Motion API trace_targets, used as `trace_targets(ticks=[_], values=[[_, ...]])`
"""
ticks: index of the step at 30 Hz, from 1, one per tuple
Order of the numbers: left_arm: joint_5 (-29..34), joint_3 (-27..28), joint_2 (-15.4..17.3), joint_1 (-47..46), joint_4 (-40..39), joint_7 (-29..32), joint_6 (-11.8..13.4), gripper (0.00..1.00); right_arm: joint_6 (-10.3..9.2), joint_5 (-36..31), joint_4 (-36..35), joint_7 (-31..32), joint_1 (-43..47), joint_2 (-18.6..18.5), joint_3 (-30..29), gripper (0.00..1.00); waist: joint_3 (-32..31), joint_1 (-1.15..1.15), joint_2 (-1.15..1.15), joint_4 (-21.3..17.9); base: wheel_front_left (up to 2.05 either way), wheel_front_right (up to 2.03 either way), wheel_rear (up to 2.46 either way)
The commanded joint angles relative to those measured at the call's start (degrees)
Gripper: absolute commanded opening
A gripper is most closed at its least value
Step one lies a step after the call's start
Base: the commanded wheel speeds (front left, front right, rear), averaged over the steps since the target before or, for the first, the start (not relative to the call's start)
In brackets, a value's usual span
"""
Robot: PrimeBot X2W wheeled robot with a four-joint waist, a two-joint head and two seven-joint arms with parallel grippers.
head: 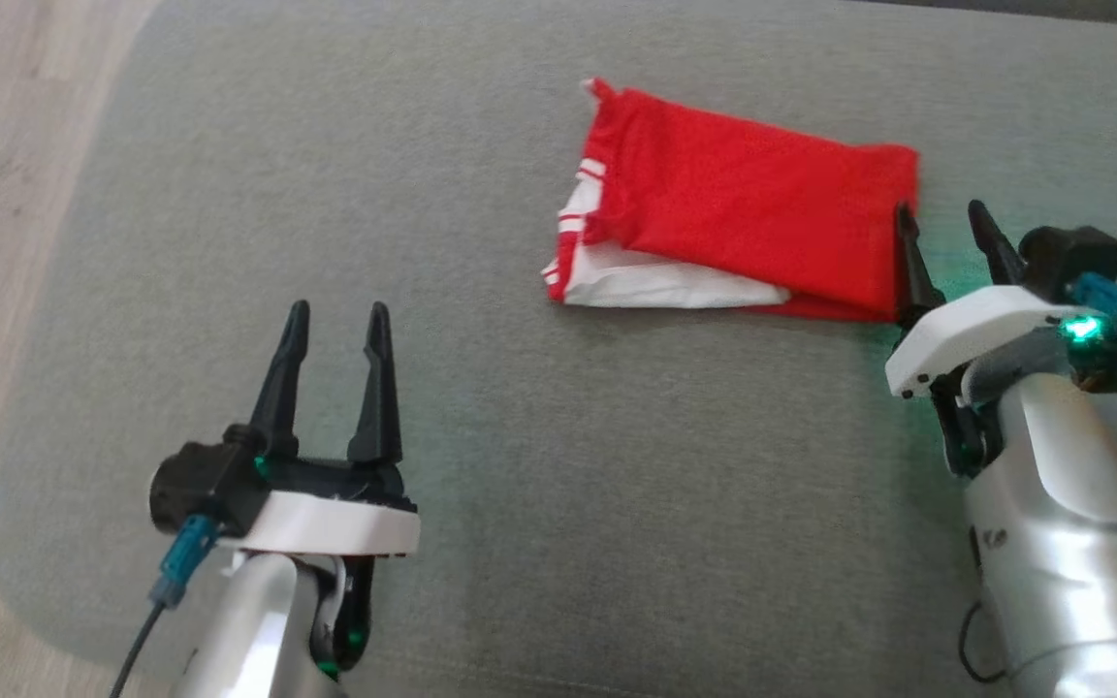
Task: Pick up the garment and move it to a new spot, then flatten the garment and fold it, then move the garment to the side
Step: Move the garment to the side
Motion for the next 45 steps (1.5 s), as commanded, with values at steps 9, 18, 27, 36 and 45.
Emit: trace_targets(ticks=[9, 18, 27, 36, 45], values=[[-1.41, 0.55, 0.34, -2.00, -1.61, -0.29, 0.92, 1.00, -0.05, -3.64, 14.53, 6.07, -7.70, 0.27, -0.64, 1.00, 1.95, -0.01, 0.00, 4.36, 0.00, 0.00, 0.00], [-0.82, 0.61, 0.34, -2.39, -1.28, -0.29, 1.03, 1.00, -0.05, -4.50, 20.83, 2.00, -11.01, 0.27, 1.98, 0.00, 1.00, -0.01, 0.00, 2.84, 0.00, 0.00, 0.00], [0.87, 2.34, 0.33, -1.24, -0.71, -0.29, 0.49, 1.00, -0.05, -10.90, 20.20, -4.00, -9.87, 0.27, 0.06, 0.00, -3.03, -0.01, 0.00, -1.57, 0.00, 0.00, 0.00], [3.23, 2.74, 0.33, -0.53, -1.64, -0.29, -0.40, 1.00, -0.05, -18.56, 14.71, -4.24, -7.78, -0.20, 1.02, 0.00, -5.48, -0.01, 0.00, -10.09, 0.00, 0.00, 0.00], [3.80, 0.41, 0.33, -3.21, -2.83, -0.29, -0.73, 1.00, -0.05, -17.83, 8.53, -0.56, -9.87, -10.37, 10.69, 0.00, -1.38, -0.01, 0.00, -17.77, 0.00, 0.00, 0.00]])
